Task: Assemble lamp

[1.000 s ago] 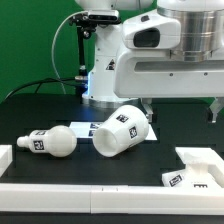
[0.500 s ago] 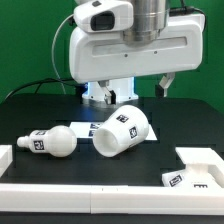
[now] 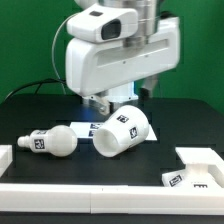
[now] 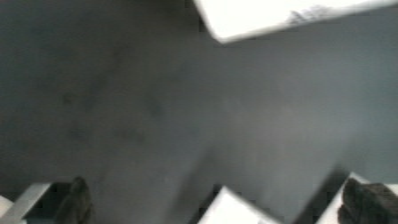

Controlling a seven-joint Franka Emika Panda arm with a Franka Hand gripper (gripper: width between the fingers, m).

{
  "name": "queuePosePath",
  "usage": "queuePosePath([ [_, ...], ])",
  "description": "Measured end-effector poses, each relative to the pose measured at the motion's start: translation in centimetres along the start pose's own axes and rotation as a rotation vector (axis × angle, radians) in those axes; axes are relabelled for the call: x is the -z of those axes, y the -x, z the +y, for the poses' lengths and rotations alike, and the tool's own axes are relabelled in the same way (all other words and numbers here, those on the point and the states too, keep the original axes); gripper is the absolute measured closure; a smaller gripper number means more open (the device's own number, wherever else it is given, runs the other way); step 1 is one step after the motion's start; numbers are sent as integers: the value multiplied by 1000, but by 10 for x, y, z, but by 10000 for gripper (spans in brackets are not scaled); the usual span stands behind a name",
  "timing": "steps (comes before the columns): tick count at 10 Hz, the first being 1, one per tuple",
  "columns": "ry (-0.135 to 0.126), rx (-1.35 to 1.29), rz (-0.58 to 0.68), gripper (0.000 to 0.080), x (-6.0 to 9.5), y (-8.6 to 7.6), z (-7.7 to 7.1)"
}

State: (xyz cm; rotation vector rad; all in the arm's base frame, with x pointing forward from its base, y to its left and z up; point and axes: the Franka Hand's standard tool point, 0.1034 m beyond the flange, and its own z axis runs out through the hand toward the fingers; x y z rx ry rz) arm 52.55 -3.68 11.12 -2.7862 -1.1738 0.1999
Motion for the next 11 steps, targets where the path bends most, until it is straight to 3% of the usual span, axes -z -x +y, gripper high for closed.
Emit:
queuePosePath([
  [1,21,125,15,101,-6,29,12],
  [2,61,257,39,101,-13,54,33],
  [3,55,272,38,101,-18,66,41],
  [7,60,286,34,101,-21,67,41],
  [9,114,358,31,101,-47,108,45],
  [10,116,359,26,101,-58,127,51],
  [11,117,350,24,101,-67,132,54],
])
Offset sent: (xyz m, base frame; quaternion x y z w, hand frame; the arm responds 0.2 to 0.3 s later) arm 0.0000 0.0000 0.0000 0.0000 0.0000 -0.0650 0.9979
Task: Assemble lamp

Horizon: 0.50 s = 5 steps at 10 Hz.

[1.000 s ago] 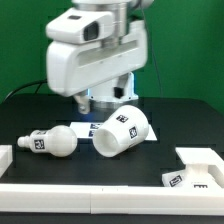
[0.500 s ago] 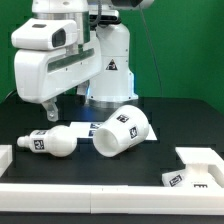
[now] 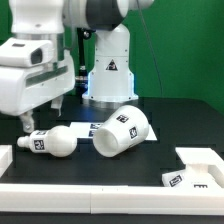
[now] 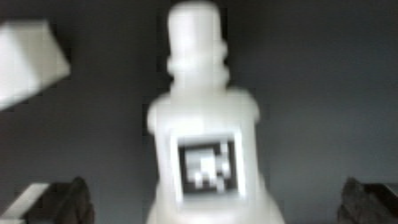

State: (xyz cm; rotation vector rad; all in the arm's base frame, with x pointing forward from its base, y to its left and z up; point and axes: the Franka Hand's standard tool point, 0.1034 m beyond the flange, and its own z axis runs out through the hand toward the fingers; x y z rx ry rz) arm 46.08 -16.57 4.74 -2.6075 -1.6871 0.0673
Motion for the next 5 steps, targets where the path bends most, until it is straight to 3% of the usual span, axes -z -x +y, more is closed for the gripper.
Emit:
queuePosePath([
  [3,-35,-4,-12,101,-27,4,-4],
  [5,-48,1,-11,101,-27,1,-1],
])
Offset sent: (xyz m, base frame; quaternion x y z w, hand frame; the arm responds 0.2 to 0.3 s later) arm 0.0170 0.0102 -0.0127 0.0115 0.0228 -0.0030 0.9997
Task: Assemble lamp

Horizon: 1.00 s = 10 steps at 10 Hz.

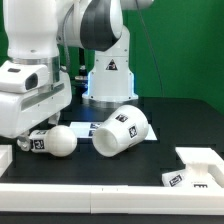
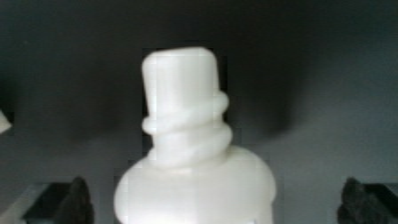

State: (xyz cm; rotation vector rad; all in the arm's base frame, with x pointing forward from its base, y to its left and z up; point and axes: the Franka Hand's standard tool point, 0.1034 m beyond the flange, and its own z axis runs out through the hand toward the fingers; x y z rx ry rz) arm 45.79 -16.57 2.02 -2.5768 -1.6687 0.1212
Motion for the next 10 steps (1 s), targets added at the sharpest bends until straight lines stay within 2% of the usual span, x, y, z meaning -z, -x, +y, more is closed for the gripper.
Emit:
queuePosePath([
  [1,0,0,-1,101,0,1,0],
  [2,-1,0,-1,206,-1,1,0],
  [3,-1,0,-1,206,-1,1,0],
  [4,1,-12,-1,395,0,1,0],
  [5,10,-36,5,395,1,5,1],
  [6,23,-94,15,394,6,19,-2],
  [7,23,-198,24,394,9,30,-5],
  [8,14,-410,41,394,9,38,-14],
  [9,-8,-595,47,394,5,42,-24],
  [10,-43,-762,41,394,2,37,-30],
])
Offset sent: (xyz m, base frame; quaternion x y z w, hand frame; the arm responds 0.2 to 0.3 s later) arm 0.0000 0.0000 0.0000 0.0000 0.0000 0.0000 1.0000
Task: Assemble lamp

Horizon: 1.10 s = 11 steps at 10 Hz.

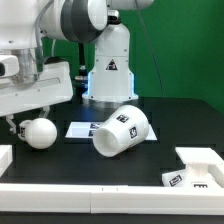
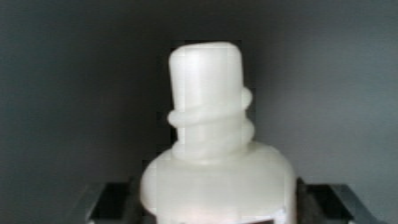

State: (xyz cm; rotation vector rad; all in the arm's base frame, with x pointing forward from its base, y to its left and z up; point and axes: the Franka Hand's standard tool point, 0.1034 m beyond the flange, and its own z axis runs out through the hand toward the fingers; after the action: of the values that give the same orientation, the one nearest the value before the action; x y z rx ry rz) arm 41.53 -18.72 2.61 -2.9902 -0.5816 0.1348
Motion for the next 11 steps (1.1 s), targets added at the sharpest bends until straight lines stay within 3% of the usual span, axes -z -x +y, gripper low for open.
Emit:
queuePosePath([
  [2,-35,-230,-12,400,1,-15,-14],
  [3,-24,-314,17,401,1,-20,-15],
  [5,-26,-416,16,405,-1,-20,-16],
  [7,-24,-406,13,427,-4,-14,-16],
  [9,0,-405,24,428,-7,-7,-21],
  [11,-1,-401,21,435,-8,-7,-22],
])
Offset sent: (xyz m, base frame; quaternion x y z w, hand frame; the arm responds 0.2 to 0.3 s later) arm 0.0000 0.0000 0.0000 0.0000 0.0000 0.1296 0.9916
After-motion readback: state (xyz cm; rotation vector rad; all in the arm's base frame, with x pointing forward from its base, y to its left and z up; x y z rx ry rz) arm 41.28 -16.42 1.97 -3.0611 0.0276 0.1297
